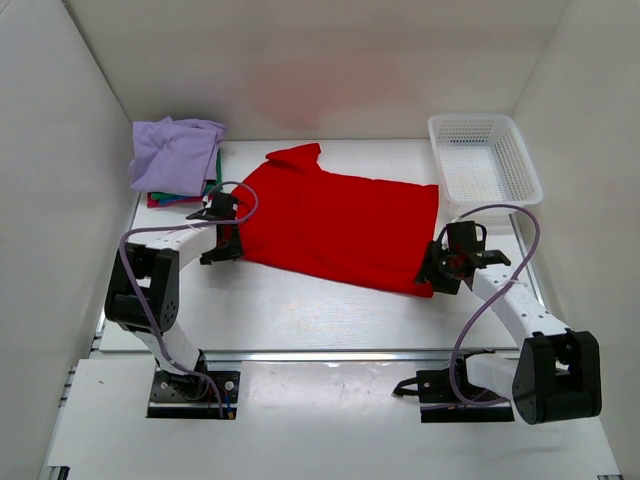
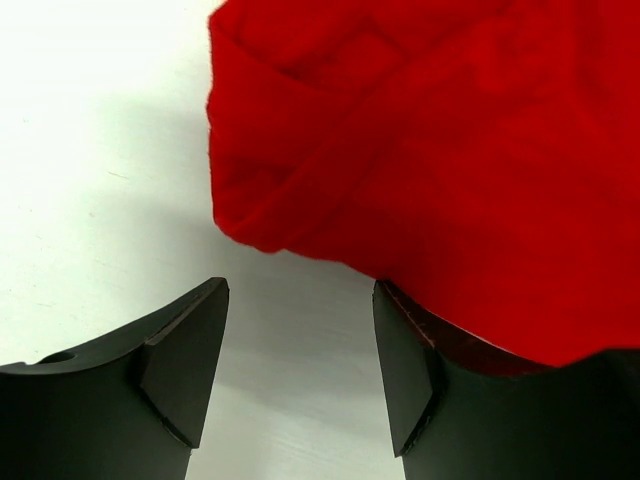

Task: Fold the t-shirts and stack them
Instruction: Fold the flattened tshirt in 1/3 of the way

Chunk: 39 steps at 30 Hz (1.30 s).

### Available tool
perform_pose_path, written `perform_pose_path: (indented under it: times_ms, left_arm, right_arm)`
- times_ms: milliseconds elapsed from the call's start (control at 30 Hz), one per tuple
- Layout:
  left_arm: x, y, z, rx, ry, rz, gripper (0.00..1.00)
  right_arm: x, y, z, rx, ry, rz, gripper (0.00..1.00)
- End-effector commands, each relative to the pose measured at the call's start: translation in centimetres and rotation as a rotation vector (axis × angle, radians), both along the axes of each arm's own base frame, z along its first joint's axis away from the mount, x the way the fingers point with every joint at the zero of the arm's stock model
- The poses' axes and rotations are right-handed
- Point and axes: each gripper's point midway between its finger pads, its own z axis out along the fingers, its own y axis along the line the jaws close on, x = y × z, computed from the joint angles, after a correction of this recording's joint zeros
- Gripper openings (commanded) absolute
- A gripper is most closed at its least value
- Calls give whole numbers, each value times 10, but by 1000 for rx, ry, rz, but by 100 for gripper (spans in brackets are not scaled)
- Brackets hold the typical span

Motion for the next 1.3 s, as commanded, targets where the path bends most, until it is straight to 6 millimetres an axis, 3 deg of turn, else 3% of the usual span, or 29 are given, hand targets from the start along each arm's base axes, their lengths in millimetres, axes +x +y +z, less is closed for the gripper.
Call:
perform_pose_path:
  times_ms: [0,233,400,600,800,867,967,1033,1067,1267]
  left_arm:
    - [24,11,14,36,-97,79,71]
    - [40,23,19,54,-153,134,70]
    - [48,15,26,-9,-197,121,70]
    - [48,2,21,-102,-195,105,68]
    - [52,18,10,-58,-187,150,66]
    - [55,20,8,-40,-189,155,60]
    - [63,21,12,-52,-218,162,39]
    - [65,20,15,-52,-219,159,7]
    - [62,18,12,-54,-199,152,0]
    - [42,4,21,-85,-161,83,0]
  right_arm:
    - [7,2,3,11,-30,-4,48]
    - [8,1,-3,13,-13,1,48]
    - [10,0,-4,13,-15,-8,48]
    - [11,3,-7,17,3,10,48]
    - [11,4,-7,10,-7,13,47]
    - [7,4,-13,1,15,12,47]
    - [5,2,-15,-14,24,1,48]
    - [3,3,-19,-12,41,10,48]
    - [0,-1,-21,-19,49,-4,48]
    - [-3,0,-22,-23,70,-14,47]
